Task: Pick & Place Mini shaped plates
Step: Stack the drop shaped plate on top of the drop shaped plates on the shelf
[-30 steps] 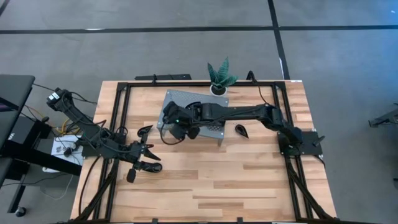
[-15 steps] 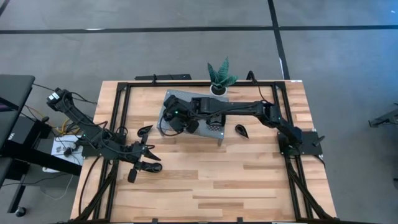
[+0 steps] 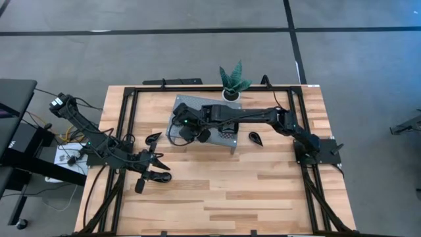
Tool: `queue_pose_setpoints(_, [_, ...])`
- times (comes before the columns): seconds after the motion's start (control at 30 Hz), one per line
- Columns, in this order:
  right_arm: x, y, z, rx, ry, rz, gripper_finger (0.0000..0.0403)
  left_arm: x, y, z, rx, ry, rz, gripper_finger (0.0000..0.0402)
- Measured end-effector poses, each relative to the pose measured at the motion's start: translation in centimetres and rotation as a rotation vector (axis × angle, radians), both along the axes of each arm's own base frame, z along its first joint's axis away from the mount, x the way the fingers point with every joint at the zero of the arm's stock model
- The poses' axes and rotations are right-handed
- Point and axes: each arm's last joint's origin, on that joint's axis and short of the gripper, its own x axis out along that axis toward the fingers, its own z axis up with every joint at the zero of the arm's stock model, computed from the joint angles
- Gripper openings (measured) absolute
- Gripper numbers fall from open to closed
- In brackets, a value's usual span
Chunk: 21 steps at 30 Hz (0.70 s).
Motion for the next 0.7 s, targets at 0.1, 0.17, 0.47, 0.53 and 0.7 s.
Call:
queue_pose_setpoints(0.1, [0.1, 0.7, 0.0, 0.013, -0.008, -0.003, 0.0074, 0.0, 0.0, 0.0, 0.0, 0.0, 0.0, 0.0104])
queue_pose_setpoints(0.17, [0.1, 1.2, 0.0, 0.028, -0.014, -0.017, 0.0076, 0.0, 0.0, 0.0, 0.0, 0.0, 0.0, 0.0104])
queue_pose_setpoints(0.47, [-1.7, 7.8, 2.5, 0.062, -0.056, -0.071, 0.0072, 0.0, 0.0, 0.0, -0.001, -0.001, 0.0, 0.0104])
queue_pose_setpoints(0.53, [-2.8, 10.0, 4.1, 0.102, -0.102, -0.099, 0.0069, 0.0, 0.0, 0.0, -0.002, -0.002, 0.0, 0.0104])
queue_pose_setpoints(0.7, [-7.6, 15.1, 8.8, 0.168, -0.173, -0.142, 0.0066, 0.0, 0.1, 0.1, 0.002, -0.012, 0.045, 0.0104])
